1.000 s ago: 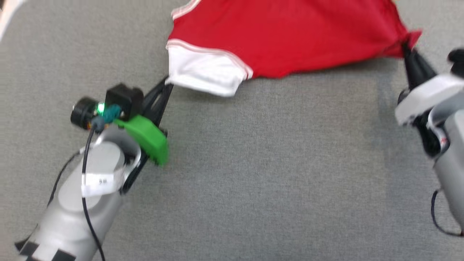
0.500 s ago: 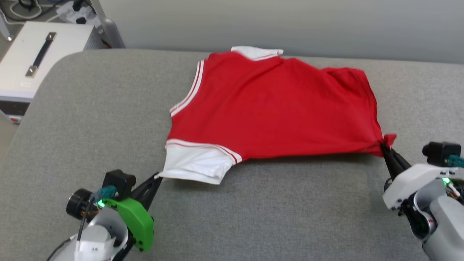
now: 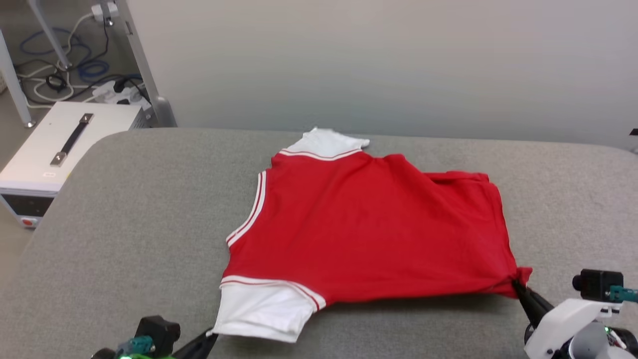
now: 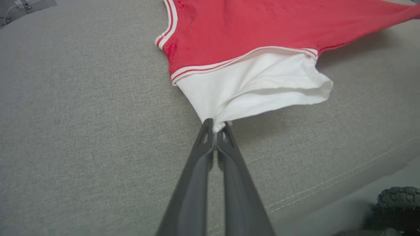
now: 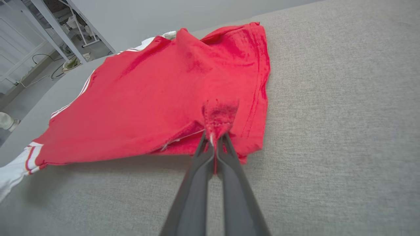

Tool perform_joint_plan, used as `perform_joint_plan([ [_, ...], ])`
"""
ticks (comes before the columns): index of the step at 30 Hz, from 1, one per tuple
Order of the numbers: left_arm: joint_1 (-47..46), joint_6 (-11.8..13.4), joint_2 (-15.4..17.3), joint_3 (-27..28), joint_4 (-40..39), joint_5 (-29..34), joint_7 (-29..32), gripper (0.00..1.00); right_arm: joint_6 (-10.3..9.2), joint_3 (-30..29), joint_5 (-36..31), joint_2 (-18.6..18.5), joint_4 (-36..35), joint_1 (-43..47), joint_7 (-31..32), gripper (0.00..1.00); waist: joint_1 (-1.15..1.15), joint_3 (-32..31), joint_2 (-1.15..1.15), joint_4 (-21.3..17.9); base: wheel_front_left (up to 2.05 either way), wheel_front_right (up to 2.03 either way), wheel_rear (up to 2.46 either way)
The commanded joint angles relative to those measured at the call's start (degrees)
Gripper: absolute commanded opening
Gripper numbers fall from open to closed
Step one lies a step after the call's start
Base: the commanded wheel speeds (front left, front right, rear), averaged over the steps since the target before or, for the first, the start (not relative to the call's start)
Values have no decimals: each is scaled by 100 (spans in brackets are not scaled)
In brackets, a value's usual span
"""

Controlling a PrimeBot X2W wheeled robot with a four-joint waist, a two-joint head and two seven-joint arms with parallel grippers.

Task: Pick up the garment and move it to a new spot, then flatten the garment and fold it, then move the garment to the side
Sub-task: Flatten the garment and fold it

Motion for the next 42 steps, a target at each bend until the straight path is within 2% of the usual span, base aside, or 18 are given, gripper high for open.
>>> perform_joint_plan([
  [1,178,53,94,7,-117,-60,47,0,-5,-61,35,-25,-128,182,102,0,1,-176,0,-49,0,0,0],
  [12,1032,138,665,-126,-1104,-521,772,0,-5,-729,-365,-65,-1223,1528,1164,0,1,-431,0,6,0,0,0],
  [18,1298,215,952,-77,-1614,-756,1018,0,-5,-1332,-567,64,-2026,2221,1828,0,1,-381,0,45,0,0,0],
  [22,1157,296,938,92,-1876,-750,868,0,-5,-1675,-739,262,-2490,2376,2073,0,1,-251,0,28,0,0,0],
  [28,668,343,852,222,-2031,-592,837,0,-5,-1886,-998,471,-2914,2198,2356,0,1,1,0,-64,0,0,0],
  [37,-321,180,679,217,-1836,-372,1123,0,-5,-2099,-1428,815,-2968,1563,2636,0,1,605,0,-153,0,0,0],
  [42,-1016,209,396,136,-1388,-130,1331,0,-5,-2186,-1408,920,-2759,1076,2840,0,1,992,0,-184,0,0,0],
])
